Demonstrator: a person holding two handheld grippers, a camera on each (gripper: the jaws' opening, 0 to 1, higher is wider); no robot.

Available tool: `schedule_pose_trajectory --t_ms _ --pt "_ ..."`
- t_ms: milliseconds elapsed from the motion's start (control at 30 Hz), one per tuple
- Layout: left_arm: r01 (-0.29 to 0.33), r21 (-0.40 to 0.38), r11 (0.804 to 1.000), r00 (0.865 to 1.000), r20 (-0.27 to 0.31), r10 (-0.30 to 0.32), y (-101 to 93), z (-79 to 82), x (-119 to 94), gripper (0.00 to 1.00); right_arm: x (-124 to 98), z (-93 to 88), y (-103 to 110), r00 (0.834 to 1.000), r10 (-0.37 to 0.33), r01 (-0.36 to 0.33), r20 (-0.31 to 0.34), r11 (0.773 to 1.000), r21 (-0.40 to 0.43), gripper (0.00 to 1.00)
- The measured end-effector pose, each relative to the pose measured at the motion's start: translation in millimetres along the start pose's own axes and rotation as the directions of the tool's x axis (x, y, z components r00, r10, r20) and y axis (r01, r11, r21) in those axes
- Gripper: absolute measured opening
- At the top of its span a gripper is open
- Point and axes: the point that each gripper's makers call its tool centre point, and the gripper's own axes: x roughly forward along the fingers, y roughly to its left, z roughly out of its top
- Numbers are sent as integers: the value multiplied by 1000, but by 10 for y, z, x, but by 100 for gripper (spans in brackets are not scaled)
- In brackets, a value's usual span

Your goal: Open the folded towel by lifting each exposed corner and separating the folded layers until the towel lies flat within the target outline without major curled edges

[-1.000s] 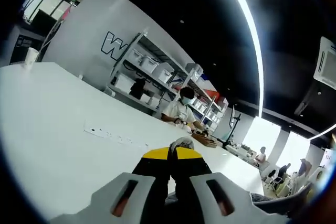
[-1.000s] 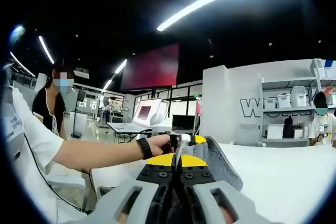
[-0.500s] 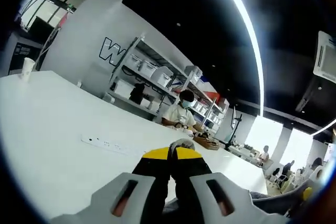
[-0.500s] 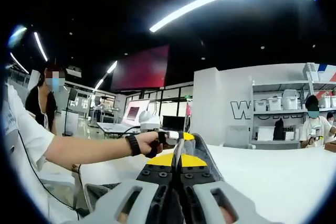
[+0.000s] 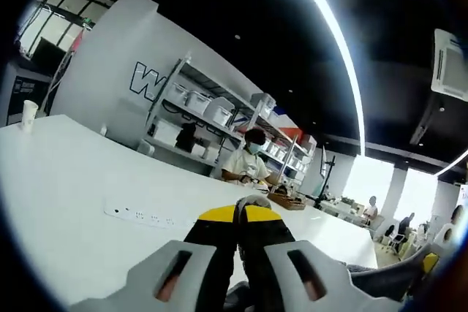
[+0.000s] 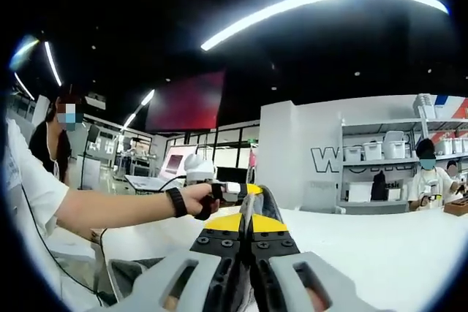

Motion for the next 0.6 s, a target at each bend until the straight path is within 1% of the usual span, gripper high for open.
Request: schedule_pose_trajectory --t_ms 100,267,300,367,433,467,500,533,600 --pt "1 13 1000 1000 -1 -1 -44 24 46 1 -19 29 -77 1000 -20 20 5 1000 -7 0" --pt "4 22 1000 1000 2 -4 -84 49 75 1 -36 72 -140 999 -33 34 13 999 -6 0" --pt "10 46 999 1000 15 -10 -133 87 97 1 -41 80 -152 999 -36 36 14 999 -7 0" --pt "10 44 999 1000 5 -10 -146 96 114 1 -59 109 -186 999 -44 44 23 999 -5 0" --pt "15 46 999 1000 18 -16 -186 137 126 1 -67 125 -203 998 -48 48 29 999 -2 0" --pt "17 72 997 1000 22 -19 -214 162 140 1 -68 136 -209 998 -49 50 29 999 -10 0" --pt "19 79 997 1000 20 -20 -231 170 147 1 -74 145 -221 998 -55 55 29 998 -10 0" --pt "28 67 997 999 29 -29 -283 216 161 1 -83 163 -233 998 -60 61 34 998 -11 0" --pt "31 75 997 999 26 -33 -344 251 179 1 -119 225 -261 996 -73 73 51 997 -11 0"
